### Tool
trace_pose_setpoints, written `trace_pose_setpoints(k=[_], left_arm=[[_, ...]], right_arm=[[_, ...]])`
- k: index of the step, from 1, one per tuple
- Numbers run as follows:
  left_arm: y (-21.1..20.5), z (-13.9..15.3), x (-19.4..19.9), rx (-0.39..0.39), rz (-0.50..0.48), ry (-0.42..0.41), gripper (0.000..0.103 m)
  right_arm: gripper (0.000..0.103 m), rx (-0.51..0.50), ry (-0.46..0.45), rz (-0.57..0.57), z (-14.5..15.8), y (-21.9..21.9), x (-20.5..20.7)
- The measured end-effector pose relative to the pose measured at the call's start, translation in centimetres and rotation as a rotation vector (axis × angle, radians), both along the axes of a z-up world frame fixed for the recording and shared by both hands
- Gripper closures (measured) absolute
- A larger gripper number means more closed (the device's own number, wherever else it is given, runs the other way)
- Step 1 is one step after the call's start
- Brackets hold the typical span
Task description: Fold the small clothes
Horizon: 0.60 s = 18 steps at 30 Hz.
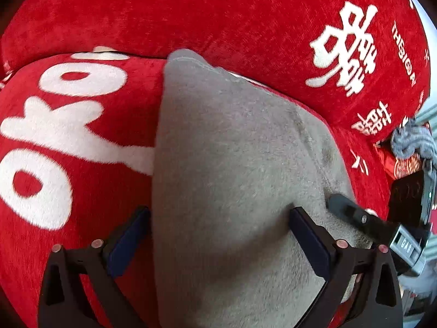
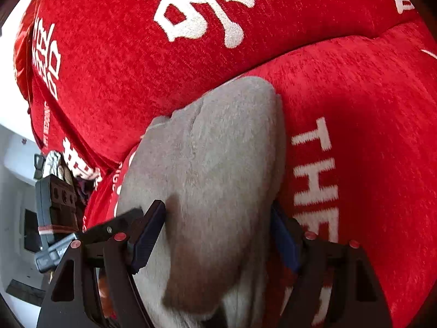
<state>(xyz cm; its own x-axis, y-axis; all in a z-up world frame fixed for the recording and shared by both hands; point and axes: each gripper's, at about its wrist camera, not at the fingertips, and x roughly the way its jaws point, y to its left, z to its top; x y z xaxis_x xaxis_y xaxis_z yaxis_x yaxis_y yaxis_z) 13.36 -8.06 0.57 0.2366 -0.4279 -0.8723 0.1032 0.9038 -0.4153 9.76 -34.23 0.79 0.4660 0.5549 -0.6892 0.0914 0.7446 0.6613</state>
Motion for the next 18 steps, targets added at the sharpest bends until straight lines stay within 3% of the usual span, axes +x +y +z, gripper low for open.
trace_pose_setpoints(k=[7,11,13,18], left_arm=[[-0.7,-0.1,0.6,0.012,-0.022,-0.034,0.001],[-1.0,0.1,0.6,0.017,-0.033,-0.047,0.001],[-0.9,0.3,0.2,0.017,-0.057,-0.060,0.006],[-0.8,0.6,-0.2,0.027,-0.060,-0.072,0.012]], right_arm=[[0.025,-0.084,0.002,0.049,0.3,1.3,0.4],[0.025,-0.071,0.002,0.006,0.1,1.3,0.2],[0.028,-0.089,0.001,0.014,0.2,1.6,0.0],[0.049,-0.063,0.016,0.037,0.0,1.6,-0.1]])
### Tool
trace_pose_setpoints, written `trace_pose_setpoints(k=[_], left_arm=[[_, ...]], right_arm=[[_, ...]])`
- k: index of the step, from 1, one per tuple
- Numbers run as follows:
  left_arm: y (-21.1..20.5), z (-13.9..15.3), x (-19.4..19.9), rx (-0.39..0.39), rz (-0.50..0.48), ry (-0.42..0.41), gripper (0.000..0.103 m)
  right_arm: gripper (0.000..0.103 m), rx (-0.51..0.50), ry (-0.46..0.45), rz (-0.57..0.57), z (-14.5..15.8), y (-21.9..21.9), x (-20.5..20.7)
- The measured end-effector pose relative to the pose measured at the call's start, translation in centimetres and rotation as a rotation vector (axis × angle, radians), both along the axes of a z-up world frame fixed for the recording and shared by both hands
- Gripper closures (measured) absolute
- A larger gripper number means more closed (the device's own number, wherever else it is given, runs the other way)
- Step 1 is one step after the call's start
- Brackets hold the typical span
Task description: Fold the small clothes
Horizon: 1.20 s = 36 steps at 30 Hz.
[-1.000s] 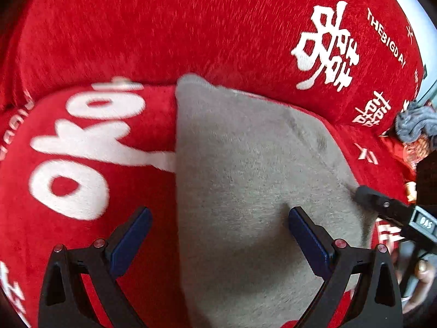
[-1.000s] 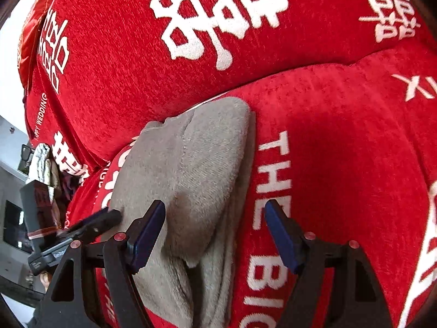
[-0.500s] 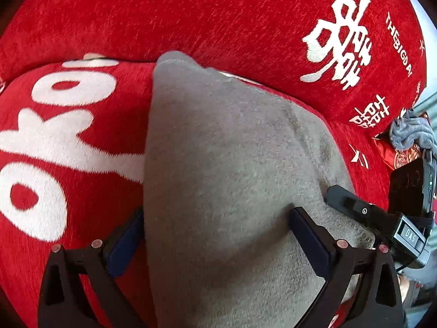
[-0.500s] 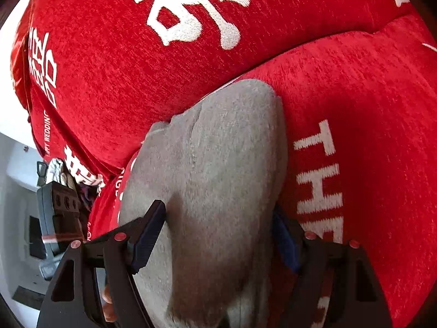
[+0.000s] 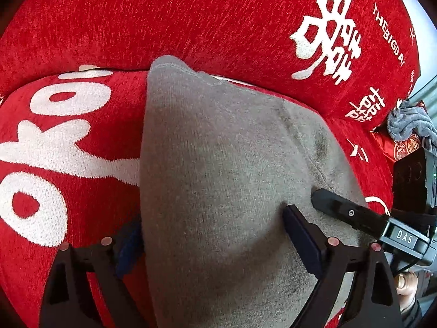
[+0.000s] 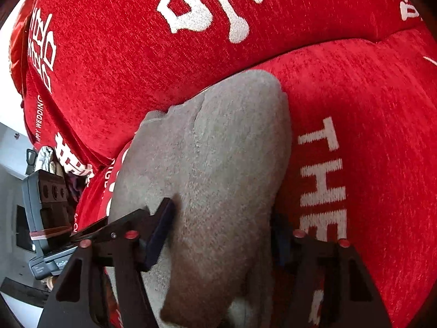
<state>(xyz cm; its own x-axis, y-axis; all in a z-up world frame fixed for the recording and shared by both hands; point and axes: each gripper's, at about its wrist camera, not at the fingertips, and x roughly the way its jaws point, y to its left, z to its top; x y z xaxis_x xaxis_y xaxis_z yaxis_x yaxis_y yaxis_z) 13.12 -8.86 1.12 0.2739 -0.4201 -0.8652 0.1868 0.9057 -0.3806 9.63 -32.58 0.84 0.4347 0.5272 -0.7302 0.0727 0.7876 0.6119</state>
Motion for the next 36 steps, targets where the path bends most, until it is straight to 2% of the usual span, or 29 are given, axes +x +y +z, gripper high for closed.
trace_pose_setpoints(k=[2,3,8,11,23,36], left_arm=[[-0.1,0.5,-0.2,0.013,-0.001,-0.019,0.026],[-0.2,0.7,-0.3,0.022,-0.006,-0.033,0.030],[-0.1,2.0,-0.8,0.016,-0.048,-0.087,0.059],[-0.2,2.8,-1.0,0.026,-0.076,-0.107,0.064],[-0.7,4.9,-3.7,0.061,-0.078,-0.132,0.067],[-0.2,6.1,-9.7,0.081,-0.052,-0.174,0.067]], right_arm=[[0.057,0.018,0.002,0.004,0.0,-0.3,0.1],[0.059,0.019,-0.004,0.008,0.2,-0.2,0.1],[0.061,0.022,-0.024,0.010,0.8,-0.1,-0.3],[0.062,0.001,-0.042,0.014,1.4,0.2,-0.5],[0.062,-0.092,-0.130,0.068,5.4,2.1,-2.9],[0.063,-0.152,-0.170,0.096,7.5,3.5,-8.5]])
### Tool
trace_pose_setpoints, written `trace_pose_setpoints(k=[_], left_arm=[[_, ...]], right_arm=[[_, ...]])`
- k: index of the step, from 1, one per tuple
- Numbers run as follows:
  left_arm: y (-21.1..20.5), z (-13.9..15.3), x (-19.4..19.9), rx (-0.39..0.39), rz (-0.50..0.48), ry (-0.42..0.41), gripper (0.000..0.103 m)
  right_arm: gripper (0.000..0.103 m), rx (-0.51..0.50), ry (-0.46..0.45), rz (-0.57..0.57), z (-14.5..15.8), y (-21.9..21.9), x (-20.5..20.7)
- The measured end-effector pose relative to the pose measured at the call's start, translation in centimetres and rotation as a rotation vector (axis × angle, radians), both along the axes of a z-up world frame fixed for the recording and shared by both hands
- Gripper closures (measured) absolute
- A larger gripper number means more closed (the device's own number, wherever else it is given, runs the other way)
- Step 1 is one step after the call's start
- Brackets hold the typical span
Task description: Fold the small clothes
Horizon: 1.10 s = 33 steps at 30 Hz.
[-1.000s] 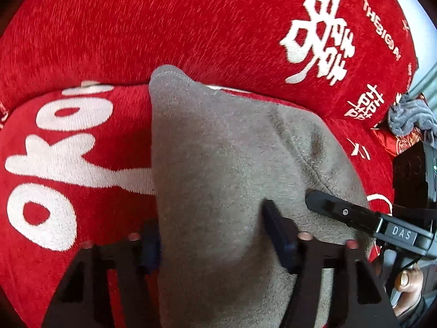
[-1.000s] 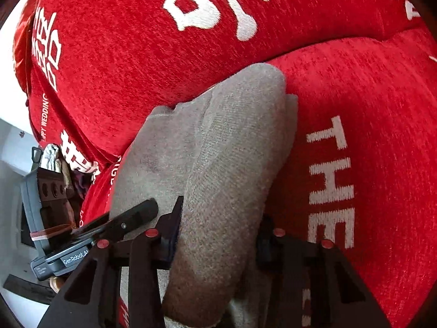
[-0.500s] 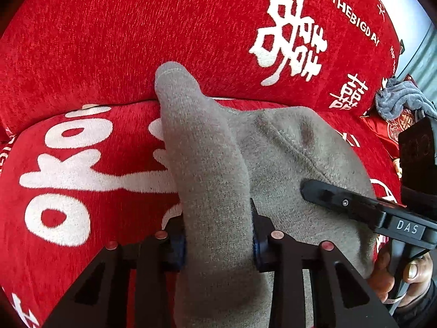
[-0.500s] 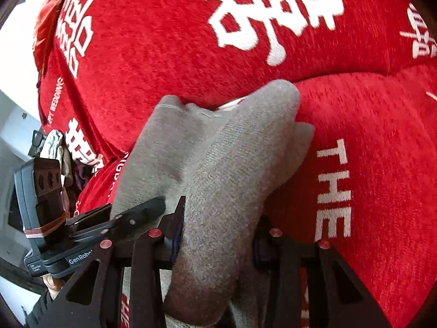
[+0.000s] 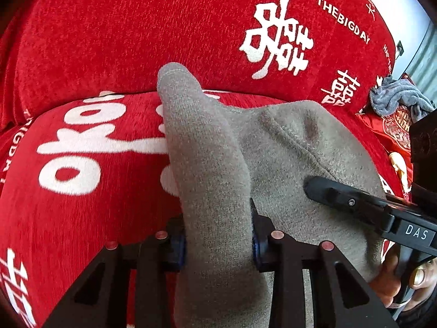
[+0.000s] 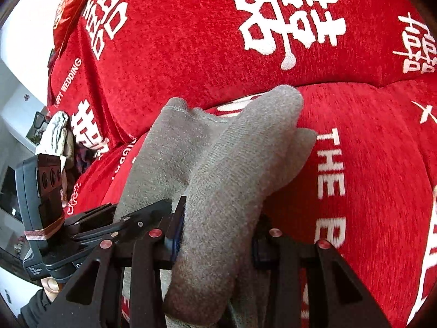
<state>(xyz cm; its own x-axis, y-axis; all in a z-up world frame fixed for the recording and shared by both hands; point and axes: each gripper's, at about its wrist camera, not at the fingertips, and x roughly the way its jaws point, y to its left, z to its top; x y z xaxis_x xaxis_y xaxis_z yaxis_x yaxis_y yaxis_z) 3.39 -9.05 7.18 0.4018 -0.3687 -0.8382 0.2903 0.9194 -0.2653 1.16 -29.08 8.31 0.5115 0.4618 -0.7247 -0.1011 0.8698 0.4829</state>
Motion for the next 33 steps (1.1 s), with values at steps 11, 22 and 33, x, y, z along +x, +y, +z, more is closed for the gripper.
trace_pose_setpoints(k=[11,22,33], left_arm=[[0.5,0.1,-4.6,0.015,-0.010,-0.015,0.067],[1.6,0.1,-7.9,0.030,-0.015,-0.030,0.067],[3.4,1.0,-10.8,0.030,0.006,-0.052,0.067]], right_arm=[[0.063,-0.014,-0.005,0.002,0.0,0.9,-4.4],[0.063,-0.029,-0.018,0.021,0.2,2.4,-7.7],[0.063,-0.047,-0.046,0.053,1.1,4.5,-10.3]])
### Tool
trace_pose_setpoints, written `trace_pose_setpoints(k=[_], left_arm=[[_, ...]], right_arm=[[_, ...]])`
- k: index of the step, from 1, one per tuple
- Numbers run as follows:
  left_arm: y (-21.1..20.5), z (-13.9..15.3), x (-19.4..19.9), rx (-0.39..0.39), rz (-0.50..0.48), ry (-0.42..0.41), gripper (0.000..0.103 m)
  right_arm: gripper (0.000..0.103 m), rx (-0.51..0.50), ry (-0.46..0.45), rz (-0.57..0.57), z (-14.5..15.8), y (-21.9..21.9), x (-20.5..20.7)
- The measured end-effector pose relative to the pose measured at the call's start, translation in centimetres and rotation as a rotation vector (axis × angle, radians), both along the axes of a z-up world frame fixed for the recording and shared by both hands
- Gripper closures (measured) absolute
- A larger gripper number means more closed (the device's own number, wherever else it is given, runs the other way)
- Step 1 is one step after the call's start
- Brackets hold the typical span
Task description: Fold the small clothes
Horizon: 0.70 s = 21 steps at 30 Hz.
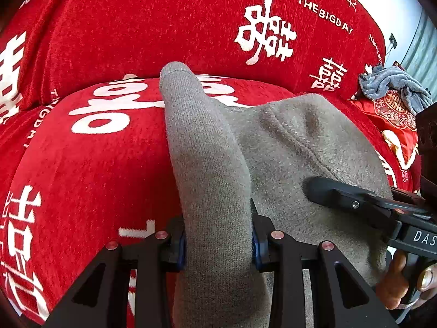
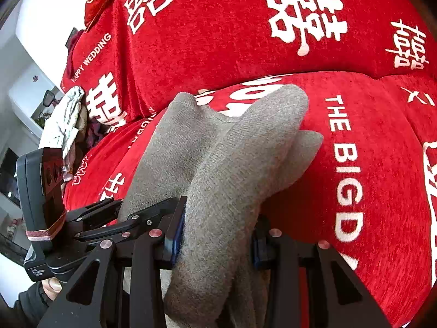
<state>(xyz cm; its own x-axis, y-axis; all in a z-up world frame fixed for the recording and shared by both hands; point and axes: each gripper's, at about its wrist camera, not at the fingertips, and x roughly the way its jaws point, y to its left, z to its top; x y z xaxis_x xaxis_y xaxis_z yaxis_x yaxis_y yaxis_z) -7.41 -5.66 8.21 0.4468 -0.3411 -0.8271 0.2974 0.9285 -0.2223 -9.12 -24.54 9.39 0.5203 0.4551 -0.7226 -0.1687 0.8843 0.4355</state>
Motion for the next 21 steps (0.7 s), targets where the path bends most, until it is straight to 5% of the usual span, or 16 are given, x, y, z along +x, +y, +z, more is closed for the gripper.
trace_pose_setpoints(k=[21], left_arm=[[2.8,-0.9,-3.1,-0.010,0.010,-0.010,0.067]], right_arm=[[0.063,-0.026,-0.028,0.018,-0.8,2.5,-3.1]])
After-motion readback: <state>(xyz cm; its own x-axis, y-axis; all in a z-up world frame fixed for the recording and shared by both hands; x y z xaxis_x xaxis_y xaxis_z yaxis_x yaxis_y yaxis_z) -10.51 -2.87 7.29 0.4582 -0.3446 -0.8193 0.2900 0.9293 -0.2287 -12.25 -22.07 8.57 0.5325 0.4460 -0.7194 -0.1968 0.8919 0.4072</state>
